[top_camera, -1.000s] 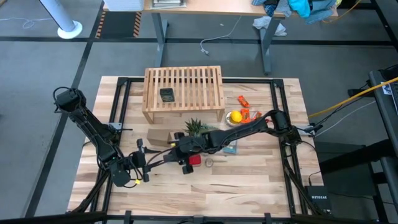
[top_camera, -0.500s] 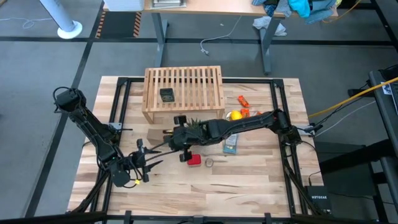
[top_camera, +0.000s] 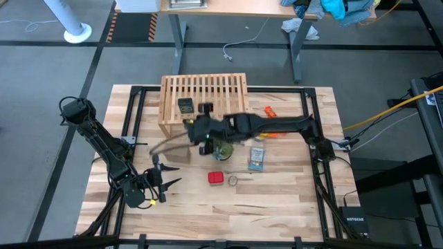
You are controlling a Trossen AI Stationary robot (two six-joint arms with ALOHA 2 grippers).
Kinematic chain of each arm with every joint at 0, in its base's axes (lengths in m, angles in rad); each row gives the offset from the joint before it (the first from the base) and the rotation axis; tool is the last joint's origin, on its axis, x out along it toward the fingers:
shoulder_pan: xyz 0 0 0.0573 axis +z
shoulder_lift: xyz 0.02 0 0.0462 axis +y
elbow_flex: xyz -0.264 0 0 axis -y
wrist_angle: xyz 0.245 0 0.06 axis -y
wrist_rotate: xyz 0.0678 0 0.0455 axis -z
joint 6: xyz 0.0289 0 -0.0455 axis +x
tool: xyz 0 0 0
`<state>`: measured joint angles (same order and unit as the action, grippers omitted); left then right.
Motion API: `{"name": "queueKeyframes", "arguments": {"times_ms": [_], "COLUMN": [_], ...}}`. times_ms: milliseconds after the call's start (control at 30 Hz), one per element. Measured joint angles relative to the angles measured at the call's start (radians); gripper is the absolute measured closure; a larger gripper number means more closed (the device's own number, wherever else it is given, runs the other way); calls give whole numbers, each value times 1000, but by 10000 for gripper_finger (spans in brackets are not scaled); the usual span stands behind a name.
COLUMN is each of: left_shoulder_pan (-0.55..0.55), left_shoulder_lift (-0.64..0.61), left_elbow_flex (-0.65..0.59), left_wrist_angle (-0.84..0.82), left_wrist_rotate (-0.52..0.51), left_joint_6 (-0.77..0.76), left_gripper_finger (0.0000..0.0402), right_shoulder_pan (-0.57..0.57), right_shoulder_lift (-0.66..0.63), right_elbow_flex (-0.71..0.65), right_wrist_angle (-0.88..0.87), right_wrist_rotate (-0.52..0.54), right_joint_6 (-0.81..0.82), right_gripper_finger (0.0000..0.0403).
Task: Shelf spices
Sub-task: Put the green can on the shelf
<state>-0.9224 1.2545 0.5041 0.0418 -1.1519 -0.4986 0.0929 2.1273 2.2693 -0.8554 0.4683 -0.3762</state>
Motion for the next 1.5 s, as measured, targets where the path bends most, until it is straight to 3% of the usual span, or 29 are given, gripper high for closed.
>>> {"name": "queueKeyframes", "arguments": {"times_ms": [267,500,967,1500], "left_shoulder_pan": [0,0,-1,-1], "left_shoulder_lift": [0,0,0,0], "left_elbow_flex": [0,0,0,0], "left_wrist_angle": [0,-5,-5,-6], "left_wrist_rotate": [0,20,27,50], "left_joint_6": [-6,-22,-26,-32], "left_gripper_finger": [230,230,230,230], "right_shoulder_pan": [-131,-187,-228,-269], "right_shoulder_lift": [0,0,0,0], "right_elbow_flex": [25,-6,-172,-197], "right_wrist_angle": [59,105,292,355], "right_wrist_rotate": [-271,-436,-498,-516], "right_joint_6": [3,16,-13,-15], "right_gripper_finger": [262,262,262,262]}}
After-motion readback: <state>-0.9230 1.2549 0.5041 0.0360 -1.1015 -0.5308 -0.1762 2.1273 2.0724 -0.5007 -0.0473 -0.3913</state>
